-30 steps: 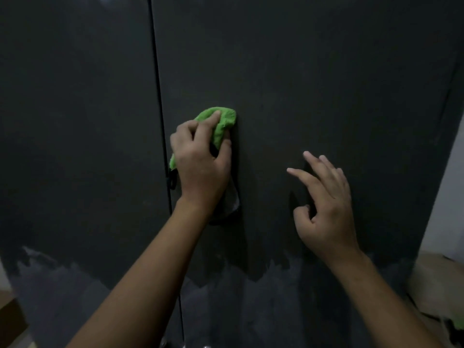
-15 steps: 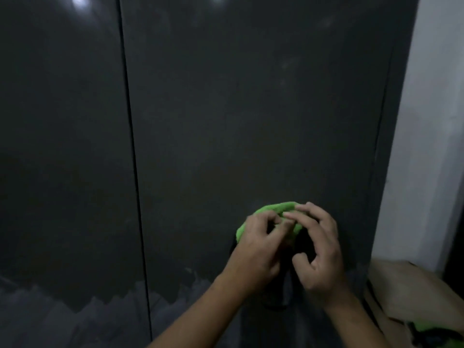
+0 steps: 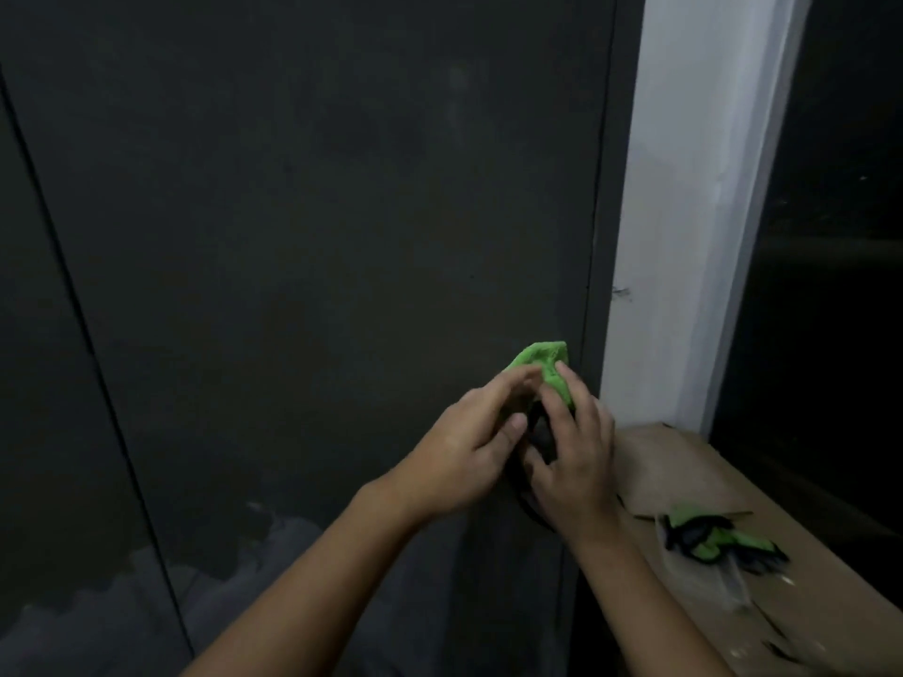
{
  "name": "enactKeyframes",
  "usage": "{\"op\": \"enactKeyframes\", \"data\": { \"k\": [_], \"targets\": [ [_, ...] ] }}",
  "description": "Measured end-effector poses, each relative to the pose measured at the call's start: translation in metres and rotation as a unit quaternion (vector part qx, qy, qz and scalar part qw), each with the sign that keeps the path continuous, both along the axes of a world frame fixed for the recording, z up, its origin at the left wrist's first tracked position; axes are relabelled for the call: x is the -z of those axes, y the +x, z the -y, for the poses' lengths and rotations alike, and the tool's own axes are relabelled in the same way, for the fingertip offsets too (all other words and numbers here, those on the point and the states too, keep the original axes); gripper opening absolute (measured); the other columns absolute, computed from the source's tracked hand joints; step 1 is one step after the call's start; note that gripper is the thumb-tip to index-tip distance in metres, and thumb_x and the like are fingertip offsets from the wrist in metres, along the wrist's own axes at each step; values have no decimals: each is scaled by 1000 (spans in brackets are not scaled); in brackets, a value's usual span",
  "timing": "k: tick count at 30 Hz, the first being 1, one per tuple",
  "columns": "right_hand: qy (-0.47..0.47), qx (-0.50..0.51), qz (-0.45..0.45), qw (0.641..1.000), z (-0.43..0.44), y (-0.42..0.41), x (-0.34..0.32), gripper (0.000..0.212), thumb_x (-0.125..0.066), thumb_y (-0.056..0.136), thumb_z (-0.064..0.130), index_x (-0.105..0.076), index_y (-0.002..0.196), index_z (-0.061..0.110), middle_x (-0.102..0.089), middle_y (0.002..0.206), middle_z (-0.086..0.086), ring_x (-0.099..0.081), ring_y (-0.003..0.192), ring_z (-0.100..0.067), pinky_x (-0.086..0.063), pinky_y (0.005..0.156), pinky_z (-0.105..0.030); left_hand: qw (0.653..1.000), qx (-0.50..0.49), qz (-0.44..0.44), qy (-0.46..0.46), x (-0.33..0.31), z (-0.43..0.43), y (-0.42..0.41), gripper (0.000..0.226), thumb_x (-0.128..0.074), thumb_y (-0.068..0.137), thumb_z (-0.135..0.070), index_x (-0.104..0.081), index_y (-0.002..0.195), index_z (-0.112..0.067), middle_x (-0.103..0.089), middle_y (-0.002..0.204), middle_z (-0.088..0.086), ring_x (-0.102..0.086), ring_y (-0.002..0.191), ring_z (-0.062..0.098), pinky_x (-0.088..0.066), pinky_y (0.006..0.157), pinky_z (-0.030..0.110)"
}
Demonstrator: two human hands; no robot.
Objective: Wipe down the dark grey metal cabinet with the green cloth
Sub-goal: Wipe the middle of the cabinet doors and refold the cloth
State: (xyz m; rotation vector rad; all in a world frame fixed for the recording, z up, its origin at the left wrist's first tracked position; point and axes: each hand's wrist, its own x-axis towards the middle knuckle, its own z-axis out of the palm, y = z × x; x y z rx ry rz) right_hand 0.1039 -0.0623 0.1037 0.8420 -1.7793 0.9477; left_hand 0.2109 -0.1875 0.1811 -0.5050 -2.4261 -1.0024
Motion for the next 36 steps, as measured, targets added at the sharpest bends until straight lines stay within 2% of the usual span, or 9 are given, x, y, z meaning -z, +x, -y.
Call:
{"op": "enactKeyframes", "data": {
  "k": [4,11,14,19,24,29,31,33,36],
  "targets": [
    [-10,34,-49,998,-26,-22,30,50,-60,82,11,-55,131,18,-49,147,-9,-49,131,-26,-23,112,-23,979,-79,-101,-160,0,17,6,56,-58,88,-8,-49,139,-28,-58,122,-14,-43,113,11,-30,102,16],
    [83,-37,26,996,-57,-19,120,43,-57,85,15,-59,126,28,-34,156,23,-45,122,-7,-22,112,-17,956,-123,-129,-234,25,53,16,51,-56,86,-7,-54,131,-31,-52,124,-15,-37,119,15,-17,106,9],
    [27,-40,27,998,-51,-18,106,42,-58,82,16,-63,122,28,-47,144,18,-40,130,5,-27,109,-17,950,-127,-134,-251,34,60,19,51,-55,83,-5,-58,129,-27,-54,124,-10,-38,119,18,-15,108,9],
    [-119,-10,18,993,6,3,52,40,-62,83,11,-67,122,20,-59,136,-6,-54,122,-21,-39,110,-30,945,-149,-145,-252,45,75,31,47,-44,84,-13,-61,127,-22,-56,125,-5,-44,120,27,-16,112,16],
    [80,-116,-63,988,66,37,78,25,-55,103,28,-65,124,19,-59,139,-3,-53,119,-24,-41,105,-36,933,-208,-139,-257,55,102,55,52,-45,80,-18,-61,129,-23,-52,134,2,-40,126,33,-23,115,33],
    [191,-141,-112,965,56,45,115,33,-66,97,15,-63,129,23,-56,144,3,-53,113,-22,-48,96,-36,921,-253,-130,-267,50,144,92,58,-55,77,-17,-54,133,-31,-48,139,-3,-41,122,29,-26,96,45],
    [142,-84,-79,983,43,41,109,37,-60,94,14,-59,129,27,-54,141,4,-49,116,-21,-44,101,-35,916,-263,-131,-273,48,160,107,59,-57,76,-17,-54,133,-31,-47,140,-4,-41,122,29,-28,97,48],
    [-23,13,4,1000,37,37,89,43,-58,88,9,-60,128,25,-55,136,3,-50,118,-20,-43,102,-30,914,-273,-127,-271,47,176,122,58,-58,76,-16,-55,133,-30,-47,140,-4,-41,123,29,-29,98,49],
    [-240,71,111,962,51,40,57,50,-59,83,-9,-65,127,15,-51,142,2,-52,117,-4,-46,92,-15,919,-273,-116,-261,46,193,139,57,-53,79,-20,-54,135,-28,-45,145,-7,-40,129,27,-24,106,42]
  ]
}}
